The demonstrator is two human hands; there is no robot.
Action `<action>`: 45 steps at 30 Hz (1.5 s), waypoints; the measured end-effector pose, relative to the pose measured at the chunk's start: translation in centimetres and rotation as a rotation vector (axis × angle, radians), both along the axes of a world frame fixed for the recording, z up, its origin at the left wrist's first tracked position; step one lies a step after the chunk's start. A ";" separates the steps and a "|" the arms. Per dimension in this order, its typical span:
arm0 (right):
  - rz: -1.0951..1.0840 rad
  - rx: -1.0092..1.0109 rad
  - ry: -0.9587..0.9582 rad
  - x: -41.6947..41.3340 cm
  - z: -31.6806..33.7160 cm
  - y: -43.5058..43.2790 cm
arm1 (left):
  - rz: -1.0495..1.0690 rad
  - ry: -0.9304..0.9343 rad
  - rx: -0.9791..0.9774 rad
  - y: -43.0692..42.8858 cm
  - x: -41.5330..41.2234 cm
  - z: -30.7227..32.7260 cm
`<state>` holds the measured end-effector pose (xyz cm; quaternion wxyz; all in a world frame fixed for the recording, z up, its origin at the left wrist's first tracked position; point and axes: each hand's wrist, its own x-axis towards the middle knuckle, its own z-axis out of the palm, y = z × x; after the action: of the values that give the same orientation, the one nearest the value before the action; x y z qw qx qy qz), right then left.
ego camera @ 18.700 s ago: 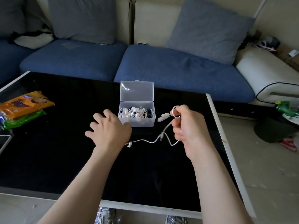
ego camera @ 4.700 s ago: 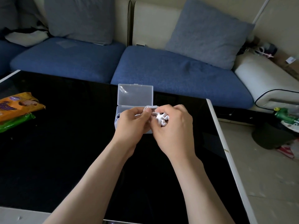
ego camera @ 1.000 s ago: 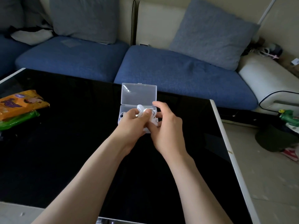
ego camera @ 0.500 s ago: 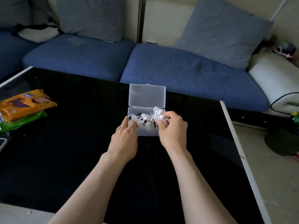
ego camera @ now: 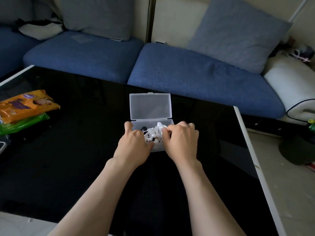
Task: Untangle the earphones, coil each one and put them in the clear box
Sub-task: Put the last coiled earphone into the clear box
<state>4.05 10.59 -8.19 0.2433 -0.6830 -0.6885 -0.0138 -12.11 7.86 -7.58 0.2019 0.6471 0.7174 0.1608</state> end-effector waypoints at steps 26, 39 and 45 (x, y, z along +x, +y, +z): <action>-0.155 -0.225 1.106 1.5 4.9 -0.3 | 0.027 -0.315 -0.013 -1.3 -0.1 2.5; 0.171 -0.674 0.151 0.7 1.6 -4.1 | 0.179 -0.331 -0.091 -1.3 1.3 3.1; 0.146 -0.718 -0.007 0.6 1.5 -4.1 | 0.266 -0.237 -0.177 -1.1 1.9 3.2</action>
<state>4.62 6.50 -6.68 -0.0139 -0.6741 -0.6971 0.2438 -10.18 6.78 -4.39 0.3180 0.5031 0.7790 0.1975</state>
